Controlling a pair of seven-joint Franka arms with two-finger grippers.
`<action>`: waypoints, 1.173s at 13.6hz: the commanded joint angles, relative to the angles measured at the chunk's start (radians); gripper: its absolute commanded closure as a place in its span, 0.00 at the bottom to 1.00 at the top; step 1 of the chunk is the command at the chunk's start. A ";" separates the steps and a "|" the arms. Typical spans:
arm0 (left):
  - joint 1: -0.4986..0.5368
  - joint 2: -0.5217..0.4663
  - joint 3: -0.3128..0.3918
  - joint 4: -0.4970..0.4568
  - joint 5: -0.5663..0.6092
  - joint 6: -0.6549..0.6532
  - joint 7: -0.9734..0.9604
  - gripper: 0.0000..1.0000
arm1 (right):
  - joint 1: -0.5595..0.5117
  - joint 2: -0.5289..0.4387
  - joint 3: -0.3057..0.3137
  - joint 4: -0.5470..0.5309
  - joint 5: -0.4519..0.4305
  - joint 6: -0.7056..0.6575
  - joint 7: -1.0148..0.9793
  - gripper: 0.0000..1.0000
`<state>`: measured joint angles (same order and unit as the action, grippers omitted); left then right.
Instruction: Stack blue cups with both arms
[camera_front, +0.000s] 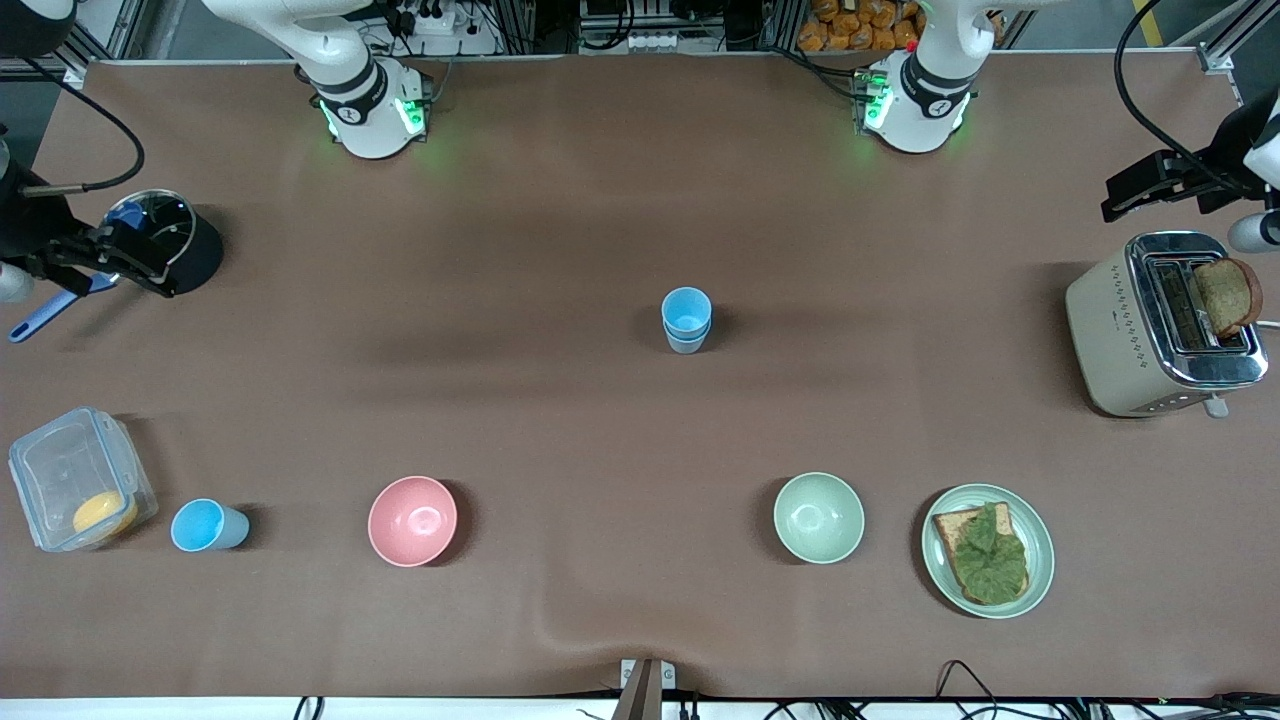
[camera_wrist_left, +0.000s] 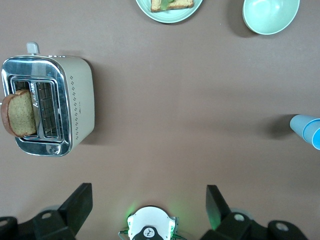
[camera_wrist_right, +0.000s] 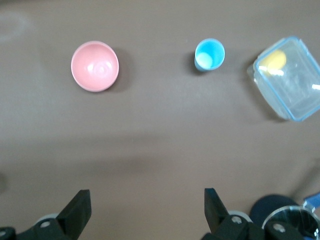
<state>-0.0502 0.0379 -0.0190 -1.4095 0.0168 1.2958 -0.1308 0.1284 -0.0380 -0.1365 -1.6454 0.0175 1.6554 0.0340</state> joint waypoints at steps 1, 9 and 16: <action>-0.014 0.000 0.033 -0.011 -0.009 -0.003 0.031 0.00 | -0.006 0.013 -0.003 0.068 0.016 -0.065 0.007 0.00; -0.017 -0.016 -0.005 -0.009 -0.011 -0.003 0.068 0.00 | -0.007 0.013 -0.003 0.072 0.018 -0.089 -0.002 0.00; -0.019 -0.016 -0.038 -0.009 -0.006 0.011 0.066 0.00 | -0.006 0.017 -0.005 0.070 0.018 -0.121 -0.002 0.00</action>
